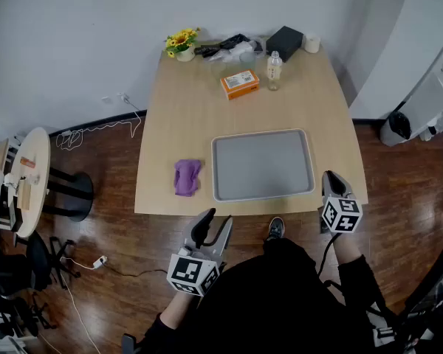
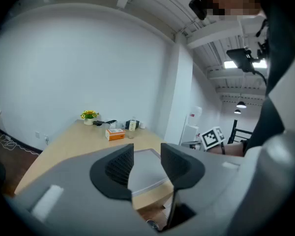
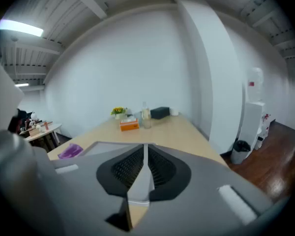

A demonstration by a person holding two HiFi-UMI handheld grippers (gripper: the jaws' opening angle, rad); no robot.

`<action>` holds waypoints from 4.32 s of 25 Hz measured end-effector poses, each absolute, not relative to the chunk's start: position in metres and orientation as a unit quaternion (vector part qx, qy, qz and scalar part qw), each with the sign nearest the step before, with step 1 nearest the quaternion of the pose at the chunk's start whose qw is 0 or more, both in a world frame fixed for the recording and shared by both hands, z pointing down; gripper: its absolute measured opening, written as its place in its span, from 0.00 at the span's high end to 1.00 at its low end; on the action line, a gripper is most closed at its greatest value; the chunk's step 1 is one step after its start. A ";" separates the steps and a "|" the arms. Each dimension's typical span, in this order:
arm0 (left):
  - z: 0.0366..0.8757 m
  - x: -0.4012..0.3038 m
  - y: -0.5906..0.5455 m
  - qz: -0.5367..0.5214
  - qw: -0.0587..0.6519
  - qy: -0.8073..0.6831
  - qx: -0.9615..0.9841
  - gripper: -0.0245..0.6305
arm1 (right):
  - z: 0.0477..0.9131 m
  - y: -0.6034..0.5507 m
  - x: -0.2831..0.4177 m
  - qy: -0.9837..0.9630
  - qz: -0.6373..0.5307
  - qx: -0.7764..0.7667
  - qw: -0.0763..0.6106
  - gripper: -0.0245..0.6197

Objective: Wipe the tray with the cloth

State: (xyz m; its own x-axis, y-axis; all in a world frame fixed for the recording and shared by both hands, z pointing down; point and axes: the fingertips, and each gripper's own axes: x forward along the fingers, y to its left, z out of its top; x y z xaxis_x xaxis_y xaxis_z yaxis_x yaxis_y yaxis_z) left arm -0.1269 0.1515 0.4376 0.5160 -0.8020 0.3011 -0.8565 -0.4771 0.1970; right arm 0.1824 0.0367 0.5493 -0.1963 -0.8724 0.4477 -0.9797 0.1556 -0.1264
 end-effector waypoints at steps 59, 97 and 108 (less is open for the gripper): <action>0.700 -0.060 -0.139 0.515 0.100 -0.282 0.803 0.84 | 0.699 -0.034 0.181 -0.696 0.367 0.545 0.290 0.88; 0.696 0.074 -0.082 0.529 0.005 -0.154 0.834 0.83 | 0.699 -0.033 0.181 -0.714 0.370 0.532 0.265 0.87; 0.702 0.089 -0.061 0.546 -0.057 -0.114 0.828 0.83 | 0.701 -0.030 0.185 -0.720 0.368 0.522 0.271 0.87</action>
